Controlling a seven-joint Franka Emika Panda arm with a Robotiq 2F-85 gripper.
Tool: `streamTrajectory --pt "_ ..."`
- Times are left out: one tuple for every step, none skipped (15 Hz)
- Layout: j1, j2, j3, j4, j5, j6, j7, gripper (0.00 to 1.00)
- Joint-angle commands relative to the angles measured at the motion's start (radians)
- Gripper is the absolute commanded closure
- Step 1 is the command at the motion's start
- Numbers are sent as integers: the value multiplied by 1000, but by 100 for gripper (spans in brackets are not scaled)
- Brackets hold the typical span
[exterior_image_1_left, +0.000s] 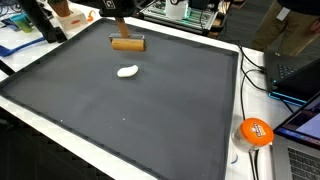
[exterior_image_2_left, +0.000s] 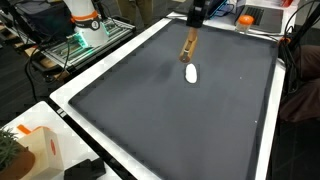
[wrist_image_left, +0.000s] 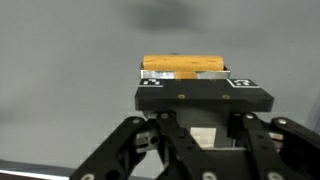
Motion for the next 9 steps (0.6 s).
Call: streamTrajectory --pt "7 1 -1 -35 -48 63 1 78" --pt "10 4 -1 -56 -73 102 -9 78" --pt "8 7 1 -71 -80 130 -24 78" --pt "7 10 2 -87 -82 162 -28 78" --pt "7 13 4 -101 -90 185 -40 78" --pt "5 16 8 -111 -88 201 -61 78" --pt "2 21 13 -120 -85 211 -87 78" --pt "3 20 17 -136 -91 228 -113 78" --pt "4 20 19 -147 -96 244 -129 78"
